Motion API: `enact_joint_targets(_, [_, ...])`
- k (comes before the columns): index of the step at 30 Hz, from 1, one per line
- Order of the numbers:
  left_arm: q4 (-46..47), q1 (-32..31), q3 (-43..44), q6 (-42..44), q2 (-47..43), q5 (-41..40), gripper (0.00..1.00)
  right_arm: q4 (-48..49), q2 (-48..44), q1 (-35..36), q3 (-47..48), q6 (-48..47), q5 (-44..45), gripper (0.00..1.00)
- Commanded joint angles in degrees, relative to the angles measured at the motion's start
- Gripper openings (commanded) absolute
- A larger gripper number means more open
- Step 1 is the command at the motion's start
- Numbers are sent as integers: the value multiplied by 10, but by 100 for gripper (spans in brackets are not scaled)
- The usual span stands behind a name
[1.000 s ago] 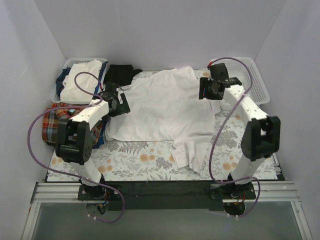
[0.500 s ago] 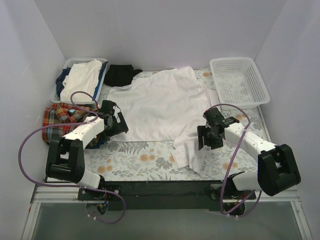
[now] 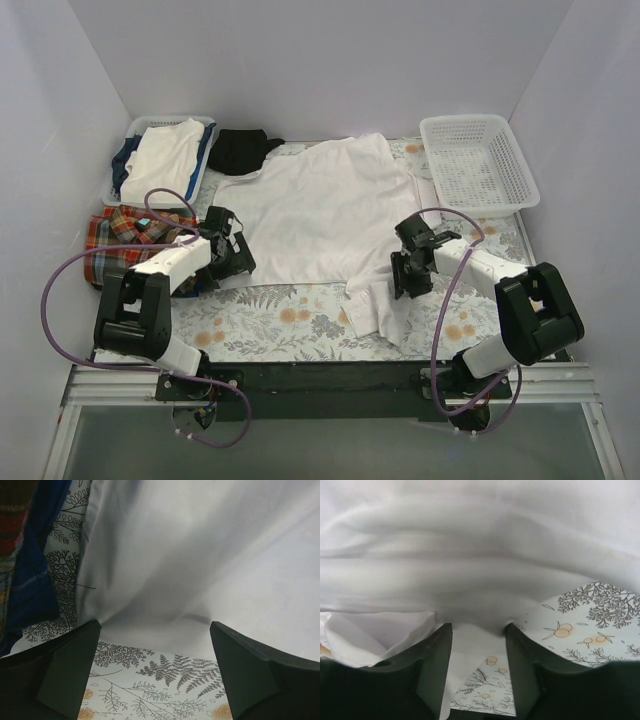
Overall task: Fold and stack the long sleeve shirts
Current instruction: Fold the shirt
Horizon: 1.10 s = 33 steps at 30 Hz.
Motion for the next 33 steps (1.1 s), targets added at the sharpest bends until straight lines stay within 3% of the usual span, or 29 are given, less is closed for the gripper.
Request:
enact_joint_targets(1, [2,2,4,2,9,-24,93,46,61,24,-2,22,-14,29])
enact_joint_targets(3, [3,2,9,3,15,-25,93,38,60,30,-2,28,-4,8])
enact_joint_targets(4, [3,2,10,4,17,-26,93,26,51,32,-1,31,3,1])
enact_joint_targets(9, [4,2,14,13,22,-38,93,-45,-16,32,34,22,63,1])
enact_joint_targets(15, [7,1,12,18,30,-52,93,-53,-109,32,142,-10,93,1])
enact_joint_targets(24, [5,1,17,20,23,-59,92,0,-31,32,314,-52,116,1])
enact_joint_targets(30, [6,1,13,19,26,-58,93,31,96,29,443,-78,109,1])
enact_joint_targets(31, [7,2,13,20,26,-59,92,30,135,28,463,-82,103,6])
enact_joint_targets(32, [7,2,13,20,25,-60,92,27,155,27,482,-85,96,20])
enact_joint_targets(33, [7,1,13,20,27,-60,92,-4,176,27,502,-88,95,49])
